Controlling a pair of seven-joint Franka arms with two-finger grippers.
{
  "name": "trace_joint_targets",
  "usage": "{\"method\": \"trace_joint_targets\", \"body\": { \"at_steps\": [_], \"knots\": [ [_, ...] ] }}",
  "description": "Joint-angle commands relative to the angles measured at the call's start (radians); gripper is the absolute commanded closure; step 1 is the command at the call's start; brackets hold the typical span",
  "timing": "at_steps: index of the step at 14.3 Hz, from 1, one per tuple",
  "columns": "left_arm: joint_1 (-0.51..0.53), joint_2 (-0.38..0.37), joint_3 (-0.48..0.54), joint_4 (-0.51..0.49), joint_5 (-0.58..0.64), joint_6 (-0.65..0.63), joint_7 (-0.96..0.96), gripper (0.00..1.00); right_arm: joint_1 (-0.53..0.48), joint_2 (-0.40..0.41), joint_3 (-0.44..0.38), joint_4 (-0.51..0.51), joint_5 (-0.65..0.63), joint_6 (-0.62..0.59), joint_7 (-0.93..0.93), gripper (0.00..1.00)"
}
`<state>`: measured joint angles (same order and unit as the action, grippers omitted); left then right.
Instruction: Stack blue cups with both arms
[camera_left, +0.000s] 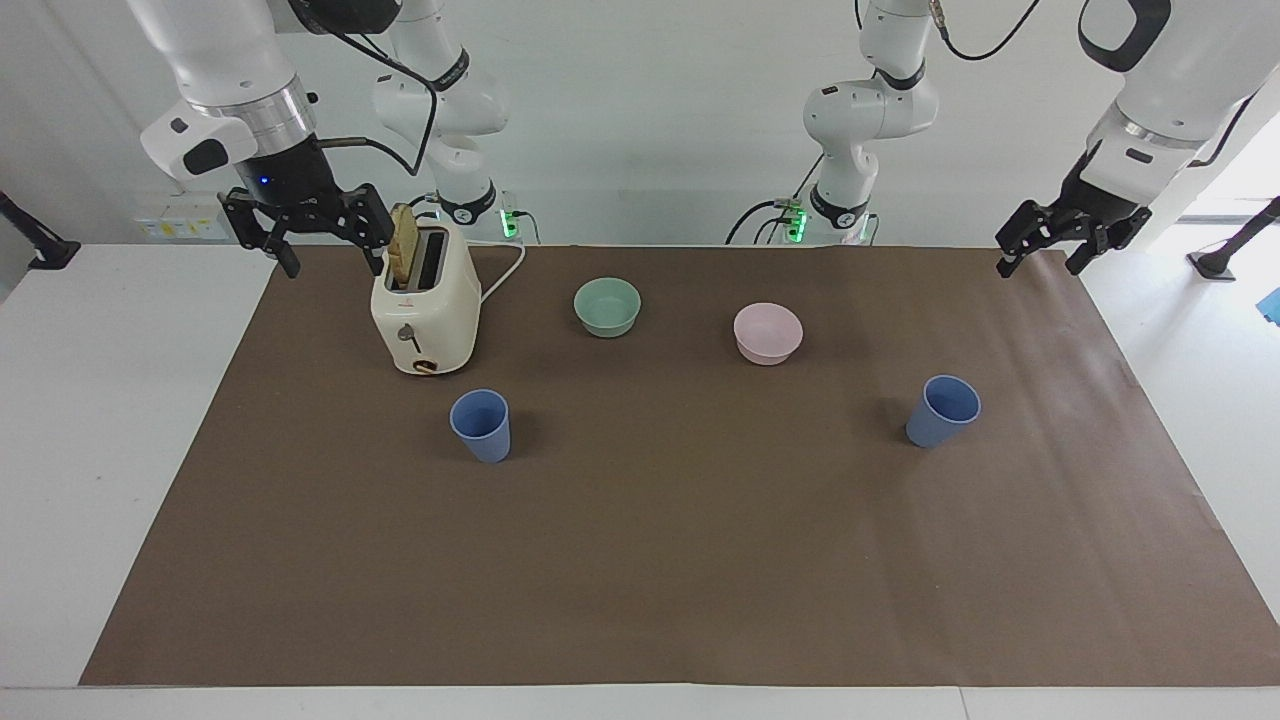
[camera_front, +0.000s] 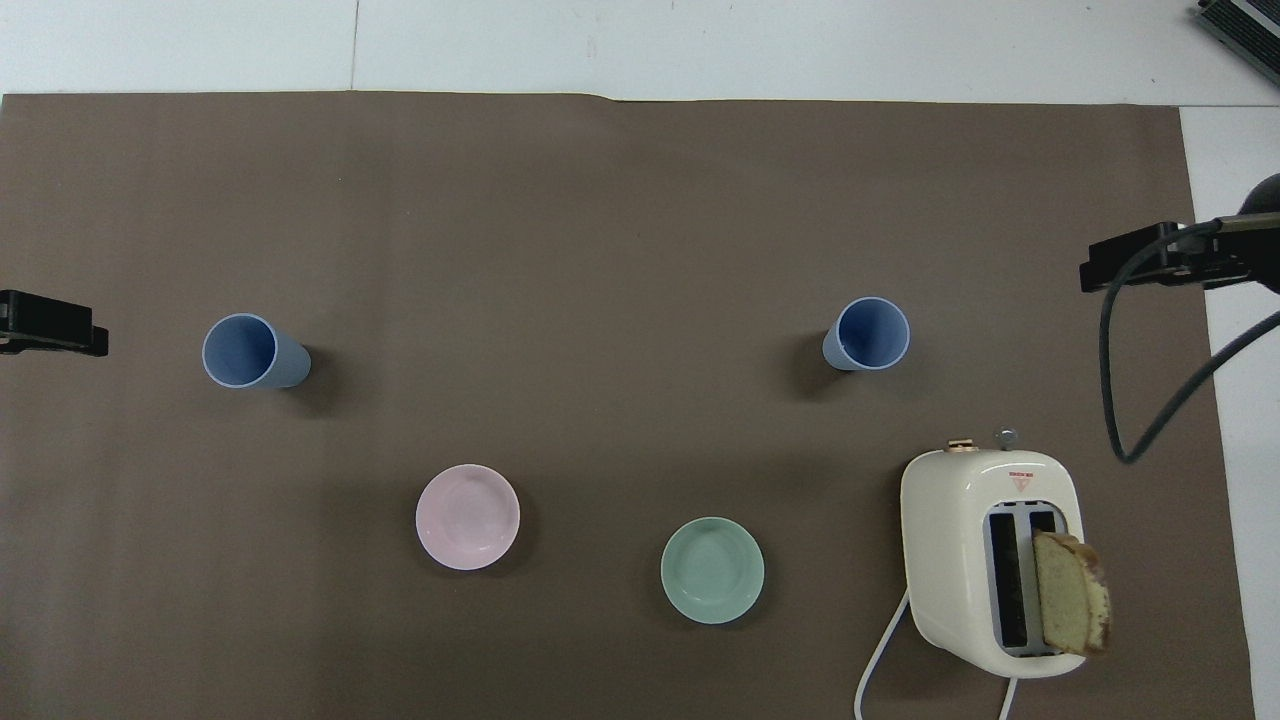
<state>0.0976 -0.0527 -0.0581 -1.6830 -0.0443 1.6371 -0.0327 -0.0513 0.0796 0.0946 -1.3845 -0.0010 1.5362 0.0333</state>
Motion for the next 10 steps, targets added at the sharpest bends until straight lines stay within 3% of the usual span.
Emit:
{"method": "trace_joint_targets", "body": {
  "at_steps": [1, 10],
  "knots": [
    [0.007, 0.008, -0.008, -0.092, -0.012, 0.117, -0.102, 0.00, -0.015, -0.021, 0.004, -0.024, 0.022, 0.004, -0.023, 0.00],
    [0.060, 0.100, -0.008, -0.294, -0.016, 0.386, -0.173, 0.00, -0.015, -0.021, 0.004, -0.024, 0.022, 0.004, -0.023, 0.00]
  ]
}}
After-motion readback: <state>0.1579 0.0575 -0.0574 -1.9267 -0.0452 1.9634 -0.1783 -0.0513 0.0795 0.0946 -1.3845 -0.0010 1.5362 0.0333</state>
